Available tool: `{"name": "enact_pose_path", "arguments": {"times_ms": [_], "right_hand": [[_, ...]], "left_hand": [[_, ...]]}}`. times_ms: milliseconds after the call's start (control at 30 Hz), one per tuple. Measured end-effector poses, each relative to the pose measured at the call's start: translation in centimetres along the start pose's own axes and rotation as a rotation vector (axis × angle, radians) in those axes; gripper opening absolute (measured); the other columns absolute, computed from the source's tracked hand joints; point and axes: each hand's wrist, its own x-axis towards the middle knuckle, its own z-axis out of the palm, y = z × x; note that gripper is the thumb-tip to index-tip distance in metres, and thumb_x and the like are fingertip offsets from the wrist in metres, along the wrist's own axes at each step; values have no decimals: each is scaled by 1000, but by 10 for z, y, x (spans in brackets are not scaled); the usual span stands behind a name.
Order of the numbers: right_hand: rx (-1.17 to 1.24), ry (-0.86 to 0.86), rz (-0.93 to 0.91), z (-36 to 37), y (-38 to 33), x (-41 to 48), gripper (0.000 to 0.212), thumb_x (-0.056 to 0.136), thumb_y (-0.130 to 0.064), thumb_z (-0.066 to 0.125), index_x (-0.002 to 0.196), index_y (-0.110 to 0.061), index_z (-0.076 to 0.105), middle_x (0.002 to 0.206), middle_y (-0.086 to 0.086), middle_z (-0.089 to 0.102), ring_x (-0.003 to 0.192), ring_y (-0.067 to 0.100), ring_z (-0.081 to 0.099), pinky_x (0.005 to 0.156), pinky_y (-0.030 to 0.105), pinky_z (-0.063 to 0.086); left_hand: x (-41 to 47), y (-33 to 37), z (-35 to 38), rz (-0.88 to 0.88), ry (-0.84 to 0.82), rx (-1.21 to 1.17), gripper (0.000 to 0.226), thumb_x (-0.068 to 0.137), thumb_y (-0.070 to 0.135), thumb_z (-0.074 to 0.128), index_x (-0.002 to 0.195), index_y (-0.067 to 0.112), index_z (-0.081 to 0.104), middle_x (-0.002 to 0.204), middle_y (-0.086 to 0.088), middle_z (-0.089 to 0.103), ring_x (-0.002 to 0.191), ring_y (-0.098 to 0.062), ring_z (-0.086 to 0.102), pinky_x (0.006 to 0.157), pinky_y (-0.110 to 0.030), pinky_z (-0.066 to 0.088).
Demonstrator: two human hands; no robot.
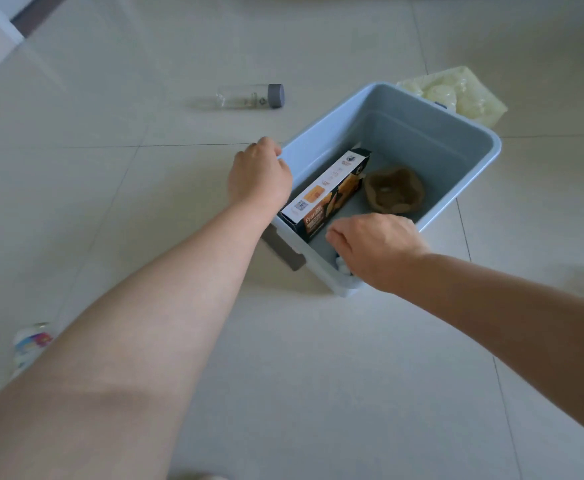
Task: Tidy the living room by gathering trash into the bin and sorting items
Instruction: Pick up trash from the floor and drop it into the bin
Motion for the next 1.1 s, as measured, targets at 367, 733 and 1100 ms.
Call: {"name": "enact_pose_path", "arguments": {"times_ms": [367, 733, 1100], "right_hand": [[-16, -73, -60, 11, -58, 29, 37, 97, -37, 42, 130, -19, 38, 114, 2, 60, 101, 28, 60, 68, 35, 42], [69, -106, -137, 17, -96, 44, 17, 95, -14, 44, 112, -17, 42, 97, 4, 59, 87, 27, 59, 76, 43, 52], [-13, -162, -249, 31, -156, 60, 39, 95, -13, 50, 129, -24, 35, 94, 1, 54, 78, 17, 49, 63, 32, 45]], "left_hand": [[-3, -101, -12, -244, 70, 2, 30, 97, 16, 41, 117, 15, 62, 123, -12, 63, 118, -31, 54, 92, -36, 43], [-65, -236, -33, -451, -154, 291, 35, 89, 7, 47, 122, 10, 59, 126, -17, 58, 123, -35, 49, 96, -39, 44], [-85, -319, -65, -823, -143, 297, 33, 87, 11, 48, 115, 0, 59, 124, -20, 58, 121, -40, 52, 99, -40, 46]]}}
